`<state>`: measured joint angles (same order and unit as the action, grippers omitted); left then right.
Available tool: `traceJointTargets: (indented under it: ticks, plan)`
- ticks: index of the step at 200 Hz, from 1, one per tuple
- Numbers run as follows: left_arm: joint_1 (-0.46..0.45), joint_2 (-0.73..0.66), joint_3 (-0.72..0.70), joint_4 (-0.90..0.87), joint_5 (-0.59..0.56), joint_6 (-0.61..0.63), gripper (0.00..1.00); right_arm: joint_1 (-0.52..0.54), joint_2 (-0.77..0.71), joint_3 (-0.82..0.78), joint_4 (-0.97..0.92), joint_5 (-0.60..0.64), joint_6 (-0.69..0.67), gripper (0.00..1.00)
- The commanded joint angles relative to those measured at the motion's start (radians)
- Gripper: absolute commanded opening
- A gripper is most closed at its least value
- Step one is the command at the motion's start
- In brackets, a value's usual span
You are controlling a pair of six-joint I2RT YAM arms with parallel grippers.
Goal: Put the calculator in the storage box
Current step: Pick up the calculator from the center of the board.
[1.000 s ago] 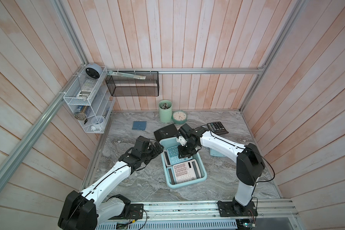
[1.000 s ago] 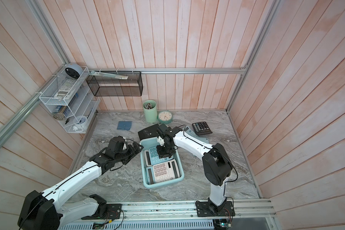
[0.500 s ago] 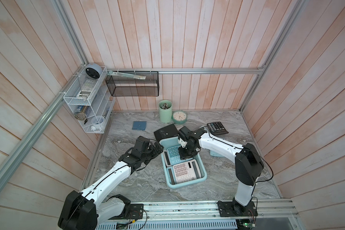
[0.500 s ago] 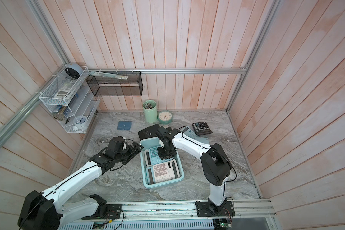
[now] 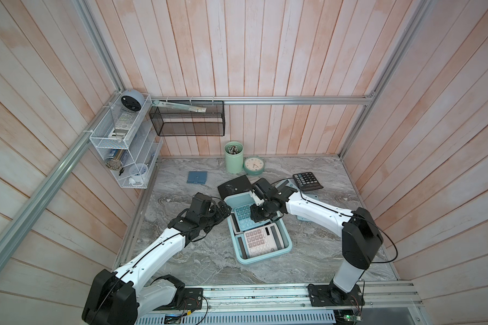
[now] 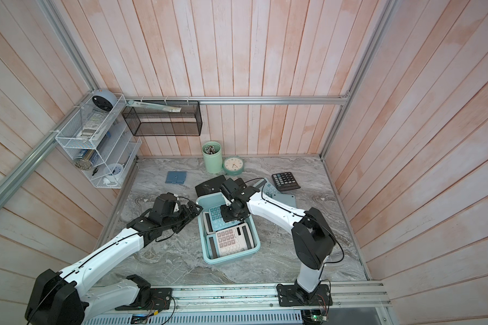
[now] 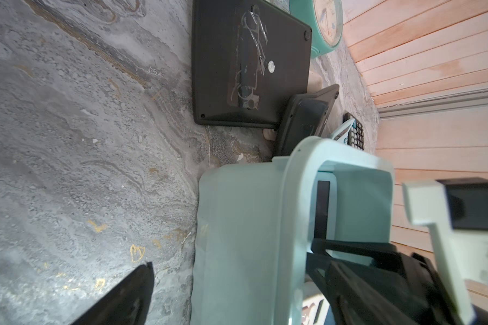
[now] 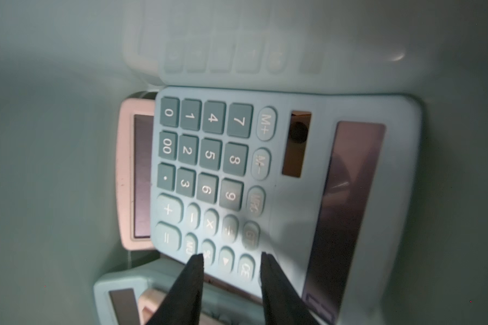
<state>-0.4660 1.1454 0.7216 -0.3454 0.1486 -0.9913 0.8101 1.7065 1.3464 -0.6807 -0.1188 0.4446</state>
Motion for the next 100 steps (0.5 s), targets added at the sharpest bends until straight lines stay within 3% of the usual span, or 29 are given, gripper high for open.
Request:
traceJointTargets:
  ticks: [1,49,100]
  plan:
    - [-0.002,-0.009,0.018,-0.015,-0.005,0.016,1.0,0.004,-0.083,-0.039,-0.004,-0.071,0.011,0.41]
    - [-0.002,-0.026,0.02,-0.03,-0.012,0.017,1.0,0.018,-0.117,-0.191,0.036,-0.17,0.051,0.41]
    - [-0.003,-0.031,0.016,-0.035,-0.012,0.019,1.0,0.023,-0.01,-0.093,-0.07,-0.041,0.06,0.39]
